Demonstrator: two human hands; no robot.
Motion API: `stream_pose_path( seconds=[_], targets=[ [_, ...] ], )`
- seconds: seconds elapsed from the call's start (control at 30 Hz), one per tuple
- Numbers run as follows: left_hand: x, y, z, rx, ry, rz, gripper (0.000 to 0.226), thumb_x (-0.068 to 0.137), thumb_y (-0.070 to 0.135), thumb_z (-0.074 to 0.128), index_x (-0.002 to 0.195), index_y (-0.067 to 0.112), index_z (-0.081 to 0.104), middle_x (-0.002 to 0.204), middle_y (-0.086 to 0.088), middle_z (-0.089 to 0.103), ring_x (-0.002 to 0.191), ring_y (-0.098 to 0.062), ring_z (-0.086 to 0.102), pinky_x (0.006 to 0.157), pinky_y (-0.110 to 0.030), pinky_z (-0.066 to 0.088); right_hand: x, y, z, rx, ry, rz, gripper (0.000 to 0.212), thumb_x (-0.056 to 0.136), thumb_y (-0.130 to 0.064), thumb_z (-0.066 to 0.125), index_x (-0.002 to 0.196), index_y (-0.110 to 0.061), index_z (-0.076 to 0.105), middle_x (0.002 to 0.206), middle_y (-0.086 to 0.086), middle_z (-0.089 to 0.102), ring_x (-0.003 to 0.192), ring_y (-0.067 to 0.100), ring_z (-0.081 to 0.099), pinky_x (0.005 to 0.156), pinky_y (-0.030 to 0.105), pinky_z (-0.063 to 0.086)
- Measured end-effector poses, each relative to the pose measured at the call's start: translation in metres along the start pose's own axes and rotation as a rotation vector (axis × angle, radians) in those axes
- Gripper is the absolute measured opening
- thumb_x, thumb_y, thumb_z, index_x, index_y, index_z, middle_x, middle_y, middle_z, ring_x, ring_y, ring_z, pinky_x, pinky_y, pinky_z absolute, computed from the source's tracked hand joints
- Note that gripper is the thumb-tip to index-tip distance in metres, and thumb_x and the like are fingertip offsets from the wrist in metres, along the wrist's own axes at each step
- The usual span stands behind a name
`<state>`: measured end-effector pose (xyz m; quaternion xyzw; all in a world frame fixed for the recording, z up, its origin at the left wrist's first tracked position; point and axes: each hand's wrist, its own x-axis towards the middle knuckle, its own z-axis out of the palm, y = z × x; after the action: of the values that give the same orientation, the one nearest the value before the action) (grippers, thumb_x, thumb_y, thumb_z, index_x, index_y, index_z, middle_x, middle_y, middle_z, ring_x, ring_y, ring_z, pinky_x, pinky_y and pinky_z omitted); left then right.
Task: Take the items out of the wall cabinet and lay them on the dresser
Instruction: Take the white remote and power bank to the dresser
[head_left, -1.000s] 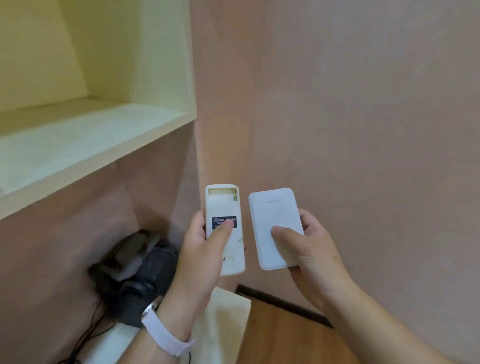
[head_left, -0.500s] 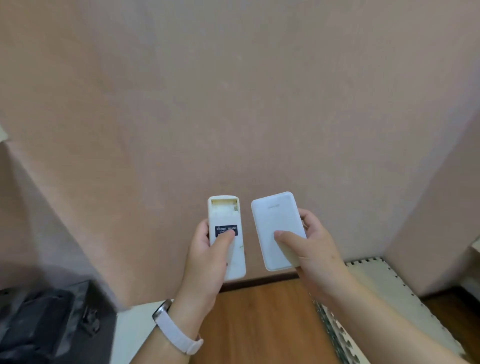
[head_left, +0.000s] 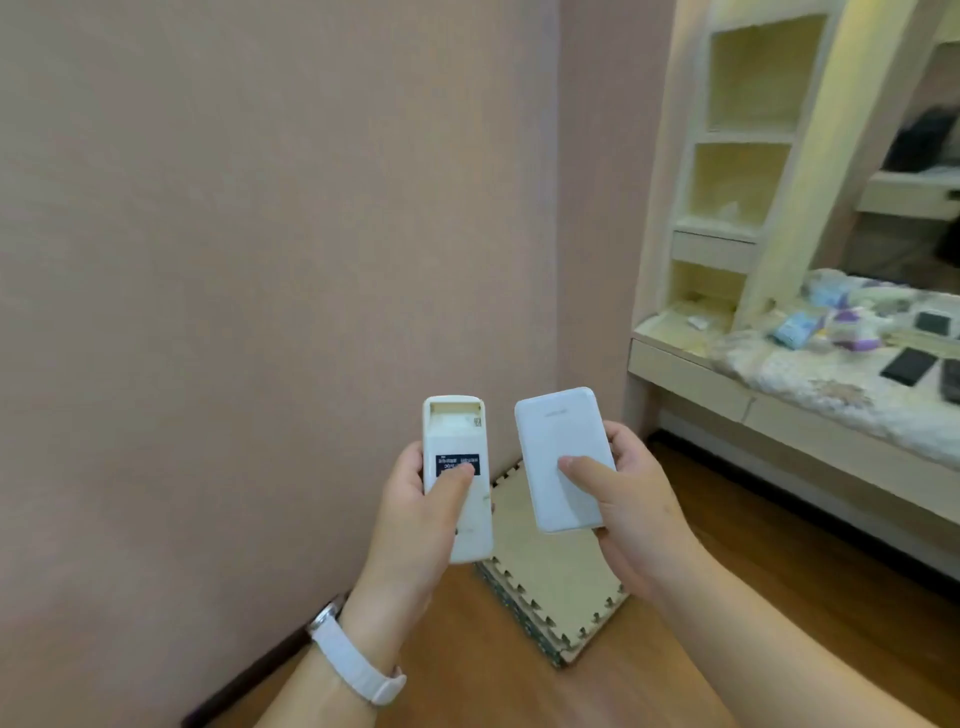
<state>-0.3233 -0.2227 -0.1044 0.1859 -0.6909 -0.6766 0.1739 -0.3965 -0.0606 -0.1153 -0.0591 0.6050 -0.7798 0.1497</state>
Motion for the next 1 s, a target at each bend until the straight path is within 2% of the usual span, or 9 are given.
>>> stream_pose_path(
  seconds=[0.17, 0.33, 0.43, 0.57, 0.67, 0.9, 1.0],
  targets=[
    [-0.001, -0.007, 0.118, 0.056, -0.236, -0.047, 0.014, 0.095, 0.016, 0.055, 0.103, 0.025, 0.06, 0.085, -0.003, 0.072, 0.077, -0.026, 0.07, 0.059, -0.037, 0.058, -0.008, -0.017, -0.113, 0.042, 0.246, -0.033, 0.028, 0.087, -0.006, 0.063, 0.109, -0.022, 0.06, 0.105, 0.005, 0.07, 0.091, 0.027, 0.066, 0.067, 0.038, 0.052],
    [0.006, -0.011, 0.204, 0.181, -0.449, 0.073, 0.015, 0.092, 0.022, 0.059, 0.1, 0.034, 0.06, 0.089, 0.004, 0.07, 0.084, -0.022, 0.068, 0.066, -0.034, 0.056, -0.019, -0.03, -0.195, 0.086, 0.449, -0.077, 0.028, 0.088, -0.005, 0.063, 0.108, -0.023, 0.059, 0.105, 0.004, 0.068, 0.093, 0.025, 0.064, 0.072, 0.039, 0.05],
    [0.015, -0.014, 0.242, 0.174, -0.572, 0.073, 0.018, 0.084, 0.032, 0.06, 0.1, 0.04, 0.061, 0.092, 0.005, 0.07, 0.085, -0.023, 0.069, 0.07, -0.038, 0.058, -0.02, -0.031, -0.228, 0.105, 0.549, -0.089, 0.029, 0.088, -0.004, 0.062, 0.108, -0.024, 0.058, 0.107, 0.005, 0.066, 0.096, 0.025, 0.064, 0.074, 0.039, 0.052],
    [0.041, -0.026, 0.29, 0.13, -0.662, 0.038, 0.016, 0.093, 0.02, 0.058, 0.102, 0.032, 0.061, 0.093, -0.003, 0.07, 0.084, -0.028, 0.07, 0.063, -0.033, 0.056, -0.011, -0.029, -0.261, 0.116, 0.667, -0.08, 0.028, 0.088, -0.004, 0.062, 0.108, -0.024, 0.059, 0.108, 0.006, 0.067, 0.097, 0.027, 0.065, 0.076, 0.043, 0.054],
    [0.067, -0.036, 0.329, 0.113, -0.717, 0.011, 0.015, 0.093, 0.018, 0.057, 0.102, 0.029, 0.061, 0.091, -0.004, 0.07, 0.078, -0.02, 0.07, 0.058, -0.028, 0.055, 0.009, -0.03, -0.285, 0.093, 0.756, -0.076, 0.028, 0.088, -0.003, 0.062, 0.108, -0.023, 0.059, 0.107, 0.006, 0.068, 0.098, 0.029, 0.065, 0.078, 0.045, 0.054],
    [0.159, -0.047, 0.408, 0.083, -0.864, -0.031, 0.014, 0.091, 0.018, 0.058, 0.102, 0.028, 0.06, 0.092, -0.006, 0.07, 0.082, -0.026, 0.07, 0.069, -0.045, 0.061, 0.099, -0.039, -0.329, 0.047, 0.973, -0.057, 0.026, 0.086, -0.003, 0.062, 0.108, -0.017, 0.059, 0.107, 0.009, 0.067, 0.101, 0.034, 0.064, 0.077, 0.046, 0.053],
    [0.207, -0.049, 0.432, 0.067, -0.899, -0.075, 0.014, 0.091, 0.02, 0.058, 0.103, 0.027, 0.06, 0.094, -0.008, 0.07, 0.084, -0.029, 0.07, 0.071, -0.049, 0.06, 0.139, -0.043, -0.343, 0.006, 1.028, -0.039, 0.027, 0.086, -0.005, 0.063, 0.108, -0.02, 0.059, 0.109, 0.009, 0.066, 0.101, 0.033, 0.063, 0.085, 0.054, 0.053]
  ],
)
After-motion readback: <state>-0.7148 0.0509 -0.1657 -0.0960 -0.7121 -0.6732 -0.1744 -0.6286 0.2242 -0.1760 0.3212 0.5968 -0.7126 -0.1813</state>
